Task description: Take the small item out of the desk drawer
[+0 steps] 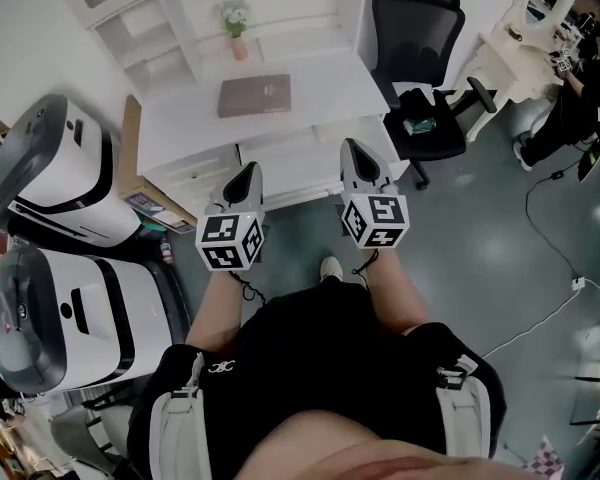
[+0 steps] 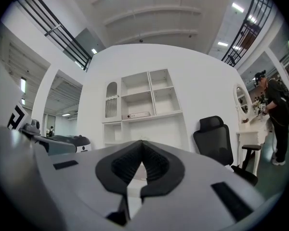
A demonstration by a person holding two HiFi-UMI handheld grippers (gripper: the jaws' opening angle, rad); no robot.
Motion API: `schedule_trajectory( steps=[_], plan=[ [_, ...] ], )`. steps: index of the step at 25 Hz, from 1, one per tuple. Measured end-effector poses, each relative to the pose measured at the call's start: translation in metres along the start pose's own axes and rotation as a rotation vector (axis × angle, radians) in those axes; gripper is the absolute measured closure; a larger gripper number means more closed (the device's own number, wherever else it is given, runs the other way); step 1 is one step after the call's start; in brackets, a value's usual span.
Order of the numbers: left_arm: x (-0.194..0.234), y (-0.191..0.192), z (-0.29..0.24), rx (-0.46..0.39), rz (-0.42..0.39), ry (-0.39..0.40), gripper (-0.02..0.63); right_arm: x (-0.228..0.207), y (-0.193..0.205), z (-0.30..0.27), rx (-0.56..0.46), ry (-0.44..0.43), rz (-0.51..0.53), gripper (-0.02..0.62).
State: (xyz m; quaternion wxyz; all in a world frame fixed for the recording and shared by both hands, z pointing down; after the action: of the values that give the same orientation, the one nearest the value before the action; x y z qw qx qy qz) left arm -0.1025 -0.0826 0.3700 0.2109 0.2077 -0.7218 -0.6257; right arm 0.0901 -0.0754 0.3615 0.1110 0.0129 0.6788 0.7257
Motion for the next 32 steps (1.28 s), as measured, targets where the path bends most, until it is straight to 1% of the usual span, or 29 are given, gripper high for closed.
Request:
schedule_trajectory(
  steps=[8, 12, 16, 21, 23, 26, 29, 30, 32],
  plan=[
    [0.012, -0.022, -0.114, 0.017, 0.018, -0.055, 0.592, -0.067, -0.005, -0.098, 0.042, -0.058, -0.007, 0.598],
    [0.019, -0.036, -0.156, -0.022, 0.028, -0.096, 0.592, -0.092, -0.004, -0.139, 0.057, -0.086, -0.015, 0.598],
    [0.027, -0.032, -0.183, -0.003, 0.032, -0.092, 0.592, -0.106, 0.01, -0.171, 0.089, -0.083, -0.042, 0.598],
    [0.054, -0.028, -0.21, 0.028, 0.042, -0.085, 0.592, -0.101, 0.019, -0.196, 0.102, -0.081, -0.039, 0.598],
    [0.061, -0.029, -0.218, 0.037, 0.037, -0.073, 0.592, -0.102, 0.02, -0.204, 0.102, -0.069, -0.037, 0.598],
    [0.068, -0.026, -0.23, 0.053, 0.037, -0.054, 0.592, -0.109, 0.026, -0.215, 0.104, -0.038, -0.063, 0.598],
    [0.074, -0.021, -0.239, 0.074, 0.042, -0.044, 0.592, -0.114, 0.038, -0.225, 0.125, -0.023, -0.074, 0.598],
    [0.076, -0.02, -0.24, 0.076, 0.041, -0.043, 0.592, -0.114, 0.043, -0.228, 0.138, -0.027, -0.076, 0.593],
    [0.082, -0.018, -0.243, 0.079, 0.043, -0.047, 0.592, -0.112, 0.056, -0.236, 0.178, -0.048, -0.075, 0.531]
  ],
)
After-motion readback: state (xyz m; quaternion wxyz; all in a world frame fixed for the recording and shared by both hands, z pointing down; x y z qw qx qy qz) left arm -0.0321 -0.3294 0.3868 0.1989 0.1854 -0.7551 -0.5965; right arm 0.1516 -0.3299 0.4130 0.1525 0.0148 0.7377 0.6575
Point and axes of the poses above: the fingertips, and each gripper's own axes: z backward along the fingers, x to its left, y out of its underside, the point moved 2 cm from there along z, backward along the fingers, and after that the axes turned 1 degree about -z, right-handed, at the moved point
